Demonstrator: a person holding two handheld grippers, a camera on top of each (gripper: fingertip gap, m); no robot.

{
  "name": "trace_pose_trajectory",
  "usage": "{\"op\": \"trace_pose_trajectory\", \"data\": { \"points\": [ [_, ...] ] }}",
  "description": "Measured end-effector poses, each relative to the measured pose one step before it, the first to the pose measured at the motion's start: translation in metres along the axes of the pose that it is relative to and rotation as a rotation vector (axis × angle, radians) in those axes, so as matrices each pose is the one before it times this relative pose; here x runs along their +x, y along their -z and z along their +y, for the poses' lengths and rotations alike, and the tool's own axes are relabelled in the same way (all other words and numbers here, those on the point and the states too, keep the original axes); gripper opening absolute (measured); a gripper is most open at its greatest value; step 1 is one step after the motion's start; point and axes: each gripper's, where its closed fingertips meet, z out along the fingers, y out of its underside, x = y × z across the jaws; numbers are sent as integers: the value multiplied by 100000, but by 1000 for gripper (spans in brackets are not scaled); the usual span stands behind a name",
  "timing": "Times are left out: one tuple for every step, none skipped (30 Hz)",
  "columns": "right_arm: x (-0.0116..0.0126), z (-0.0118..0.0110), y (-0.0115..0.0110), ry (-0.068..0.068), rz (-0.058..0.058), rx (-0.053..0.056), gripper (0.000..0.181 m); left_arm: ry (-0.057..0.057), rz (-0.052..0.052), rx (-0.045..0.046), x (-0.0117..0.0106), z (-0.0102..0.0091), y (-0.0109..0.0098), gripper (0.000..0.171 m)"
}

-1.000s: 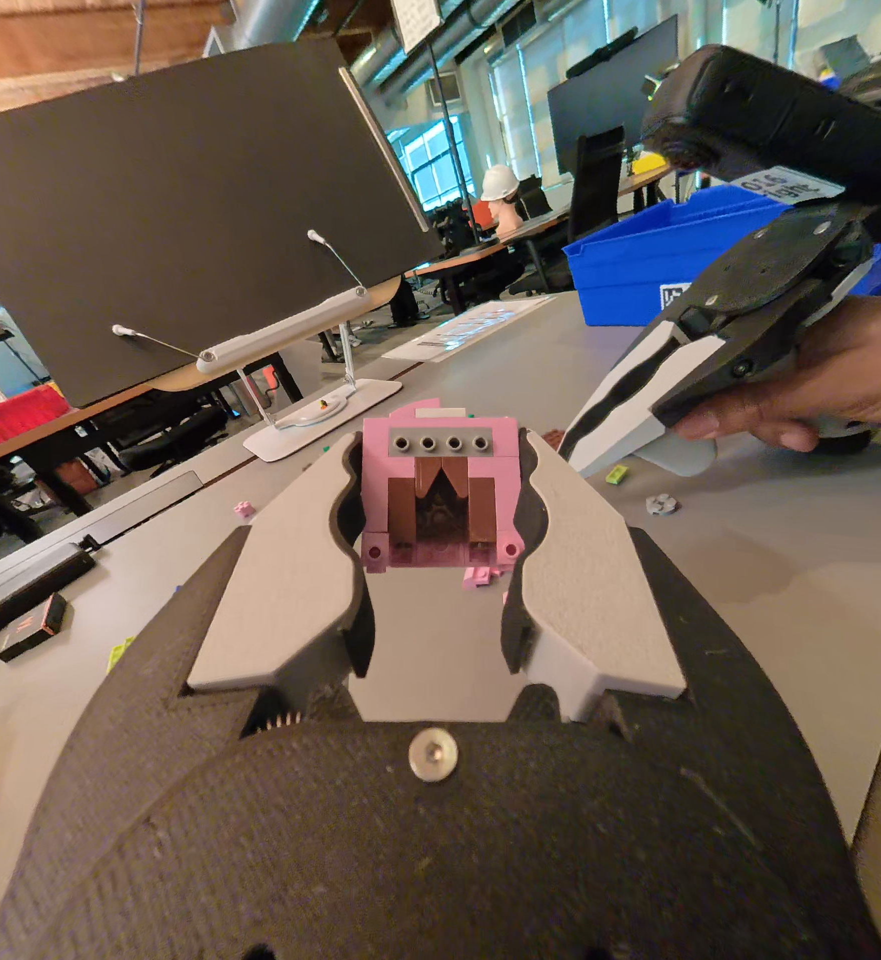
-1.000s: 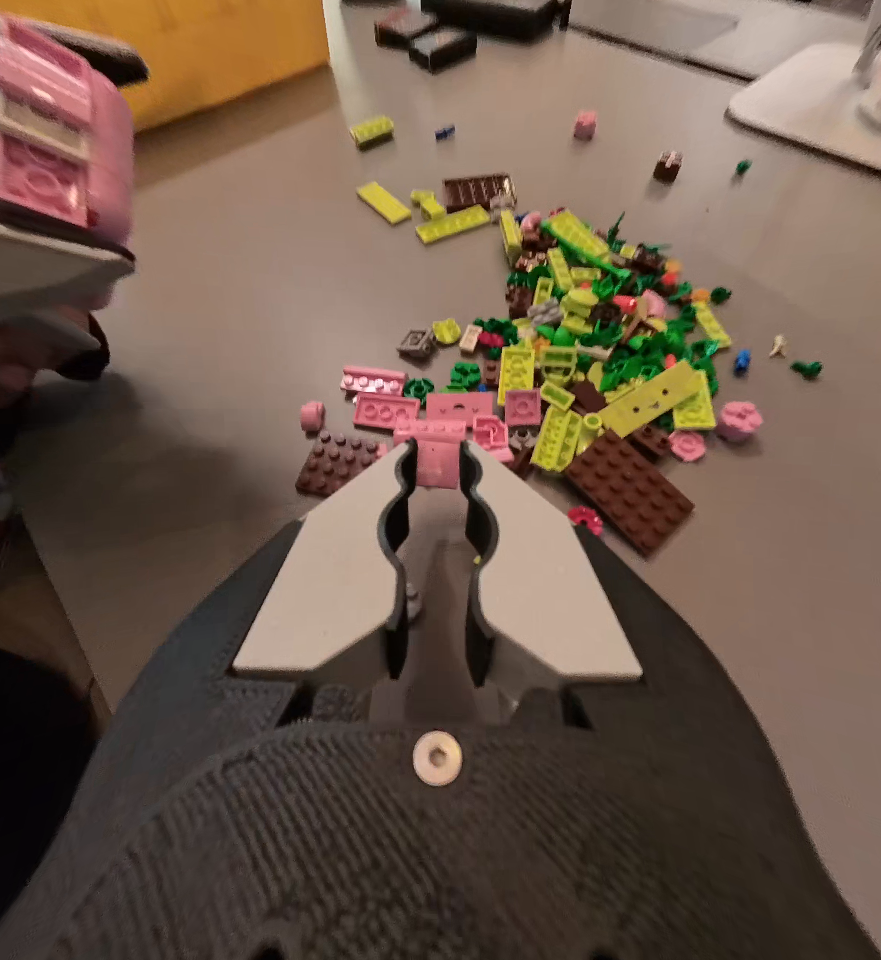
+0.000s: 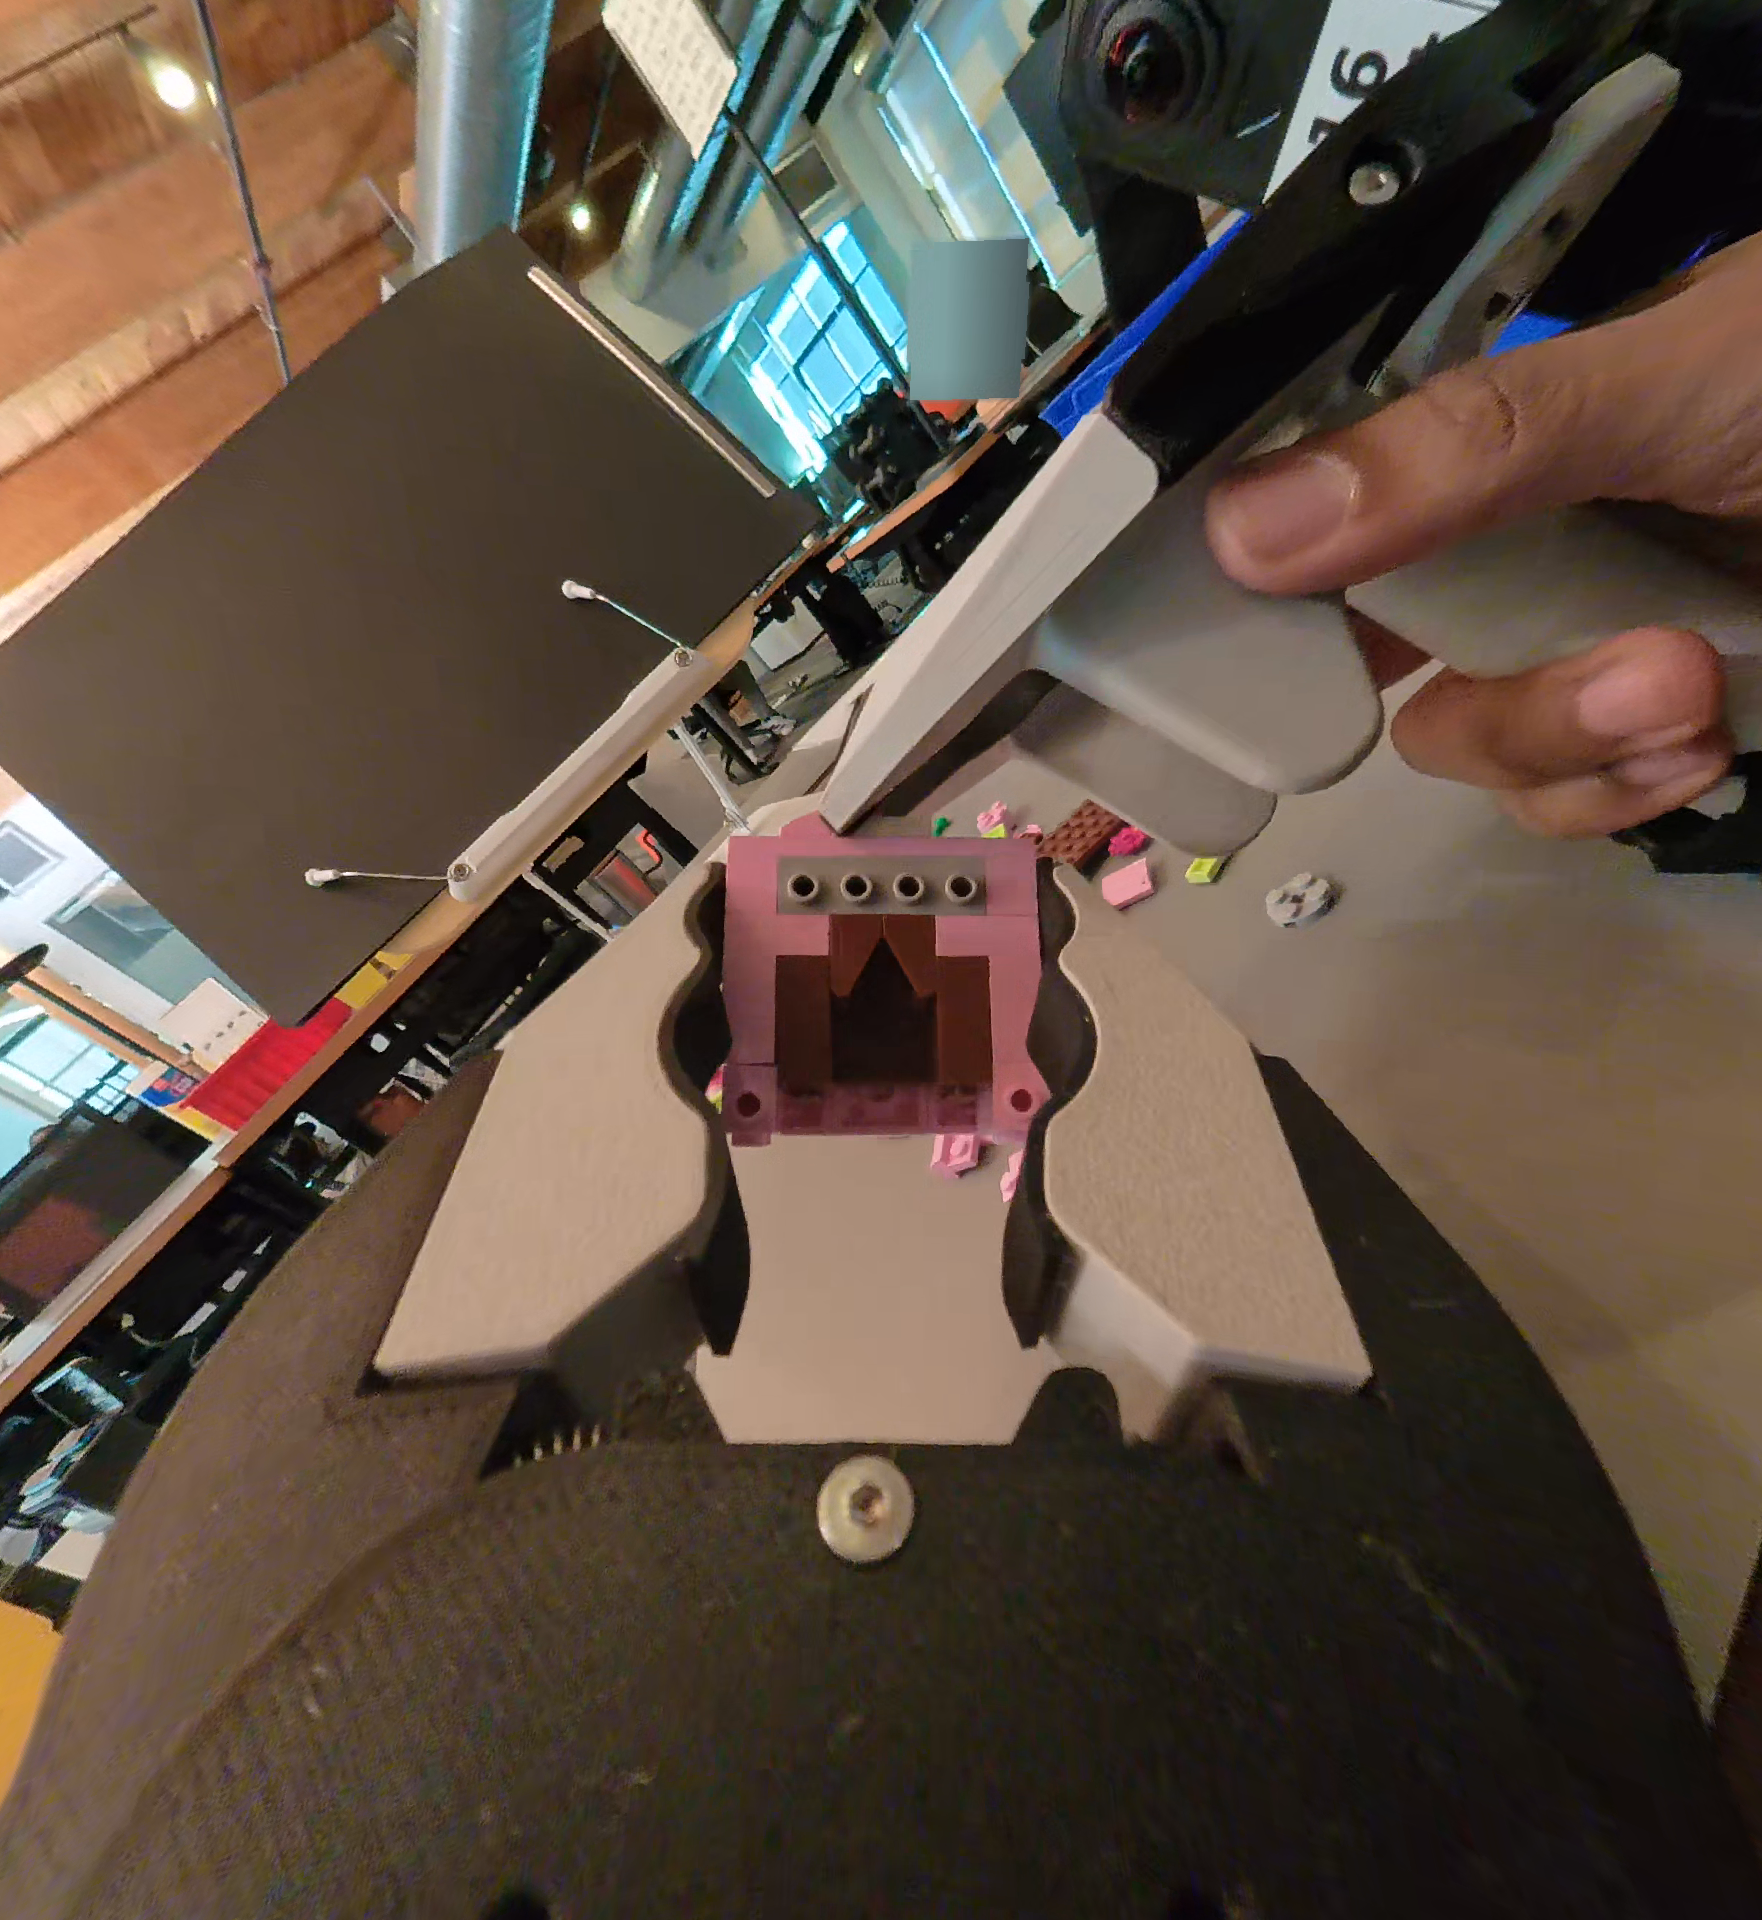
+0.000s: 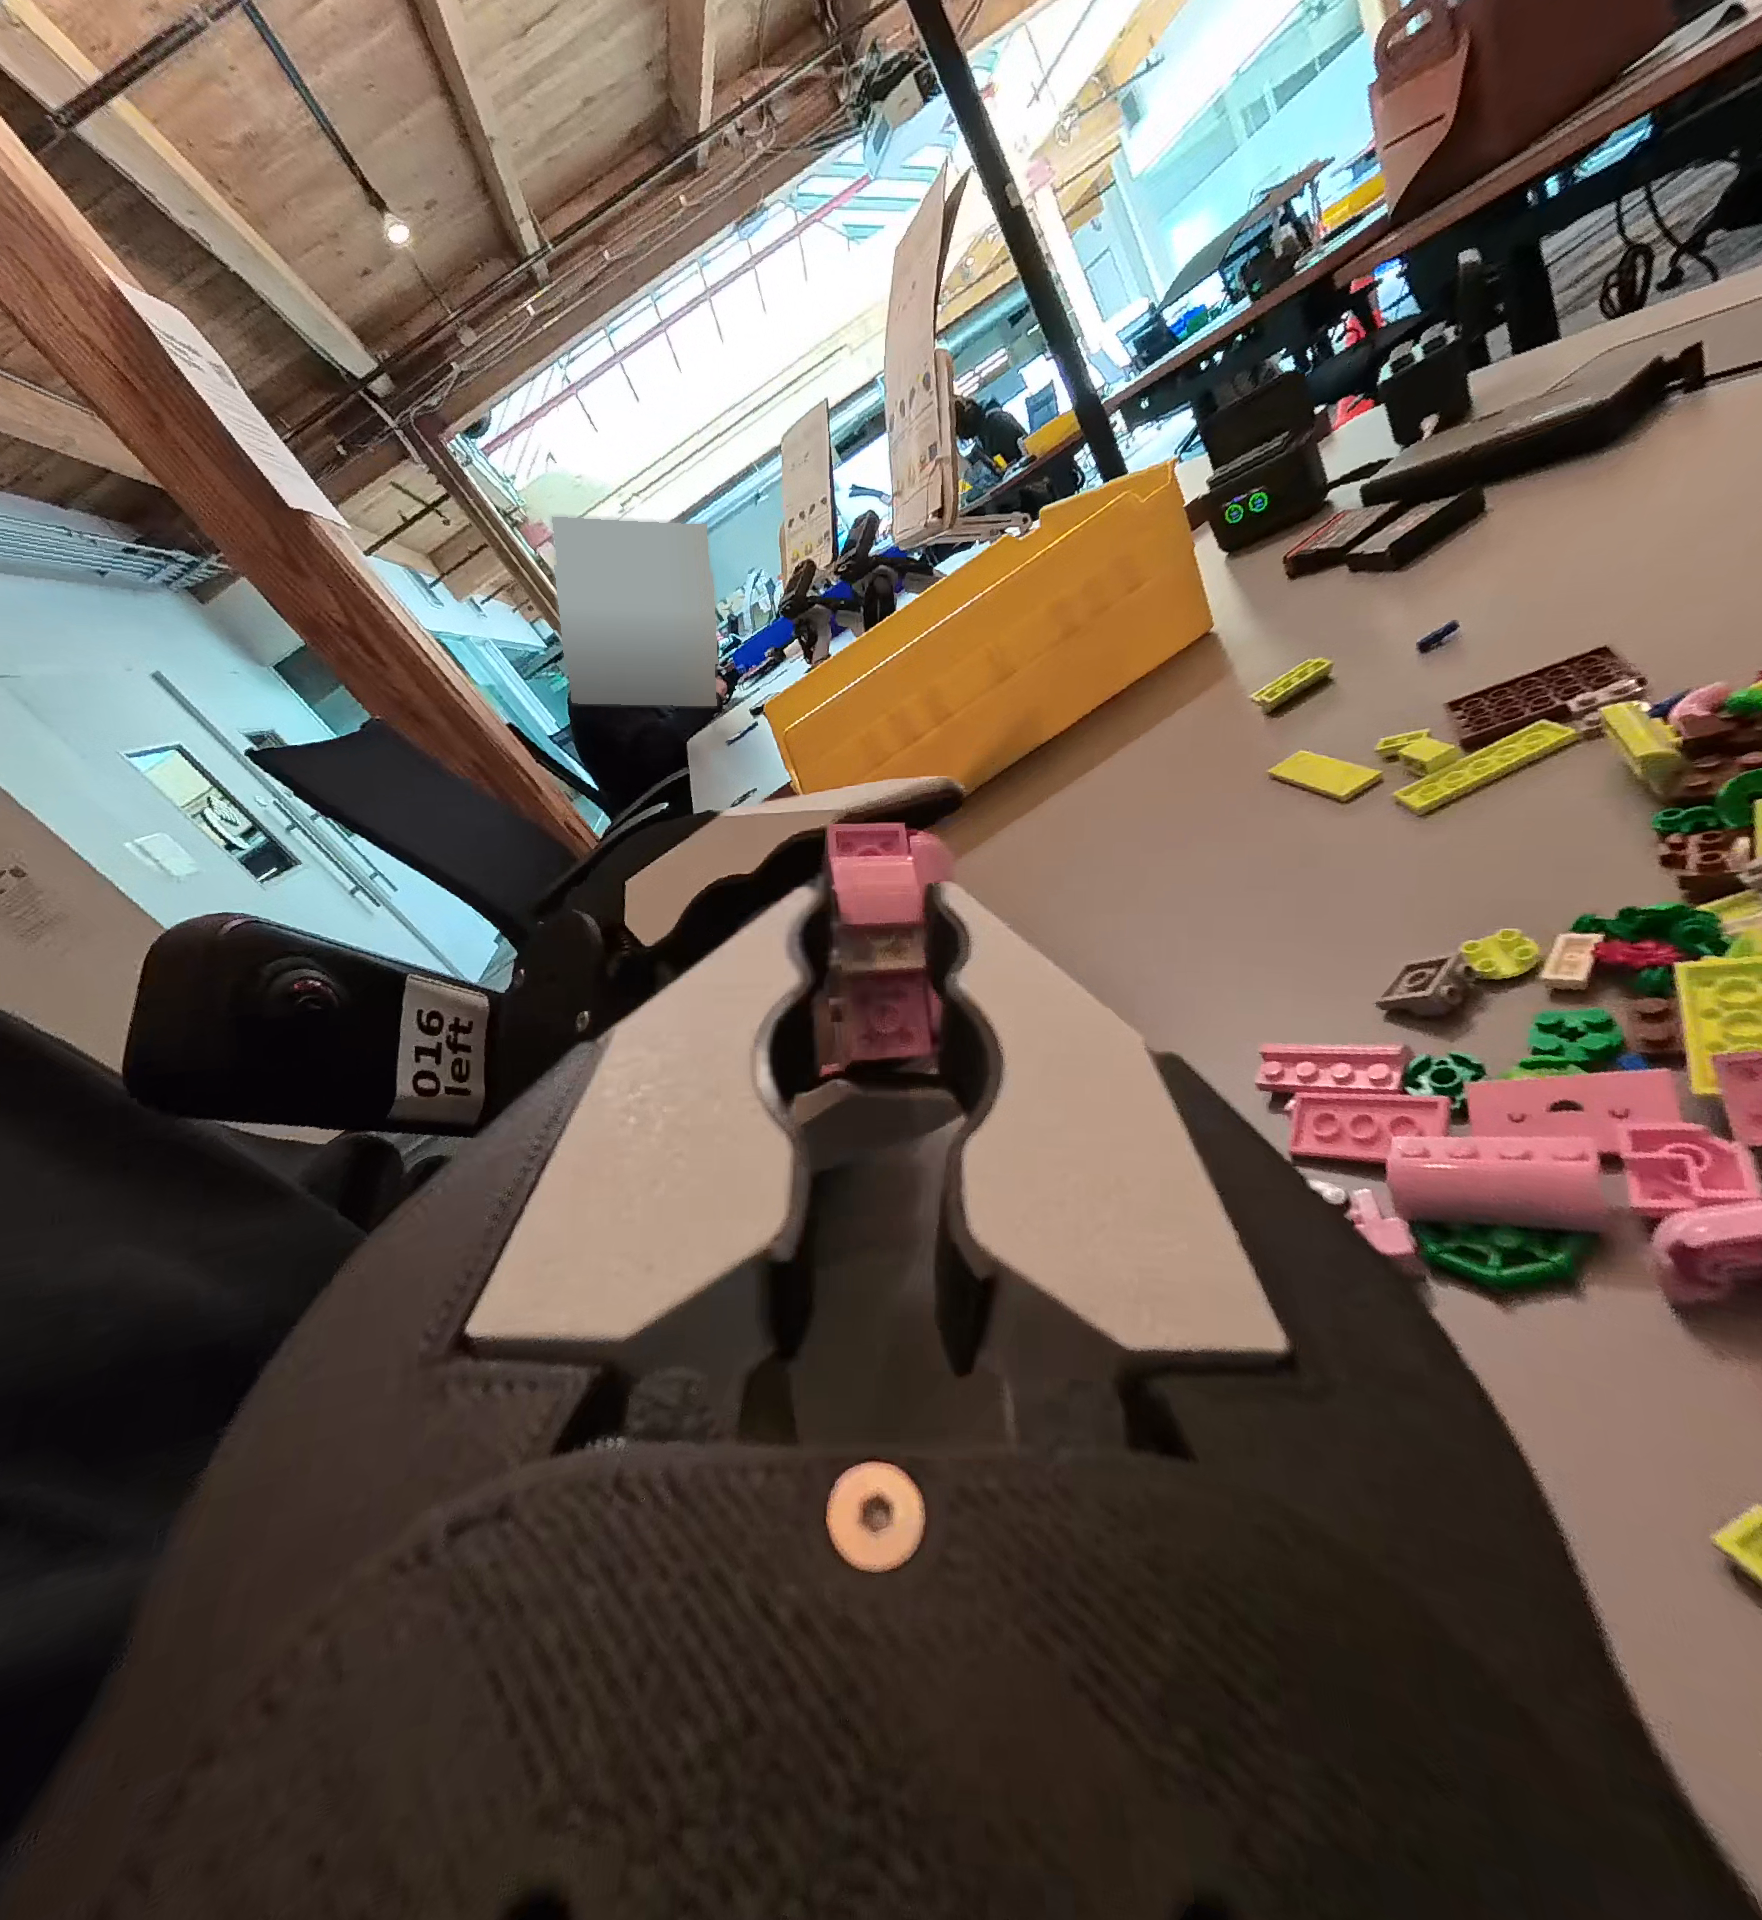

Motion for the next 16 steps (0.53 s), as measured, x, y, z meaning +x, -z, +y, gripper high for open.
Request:
{"op": "trace_pose_trajectory", "data": {
  "points": [
    [-26, -8, 77, 379, -127, -487, 13, -74, 216, -283, 48, 47, -13, 57],
    [44, 40, 50, 554, 458, -947, 13, -483, 36, -413, 43, 64, -19, 57],
    [-8, 20, 51, 1396, 349, -728, 13, -721, -293, 121, 9, -35, 15, 57],
    [-29, -1, 81, 1229, 194, -576, 13, -345, -23, 187, 43, -46, 14, 57],
    [-24, 5, 107, 845, -27, -645, 13, -16, 299, 186, 60, -42, 6, 57],
    [-25, 4, 126, 214, -322, -656, 12, 237, 641, 405, 107, -70, 2, 57],
    [-26, -30, 152, -587, -753, -396, 12, 439, 554, 579, 71, -115, 1, 57],
    [-26, -90, 169, -1174, -1172, 249, 12, 738, 510, 751, 54, -166, -5, 57],
    [-9, -118, 169, -1579, -1136, 735, 12, 1301, 654, 427, 48, -106, -50, 57],
    [37, -130, 180, -1499, -894, 730, 12, 1531, 743, 351, 64, -112, -80, 57],
    [15, -144, 172, -543, -628, 526, 12, 1140, 254, 460, 25, -134, -73, 57],
    [16, -172, 169, 294, -172, 330, 12, 884, 127, 183, 18, -91, -94, 57],
    [40, -120, 155, 509, 72, -227, 11, 861, 526, -54, 51, -17, -82, 58],
    [69, -89, 135, -165, -121, -538, 11, 649, 436, -12, 37, -22, -55, 57],
    [37, -133, 145, -735, -541, 38, 11, 691, 220, -336, 16, 18, -38, 57],
    [6, -221, 136, -599, -583, 1100, 11, 134, 88, -4492, -46, 779, -38, 57]
  ]
}}
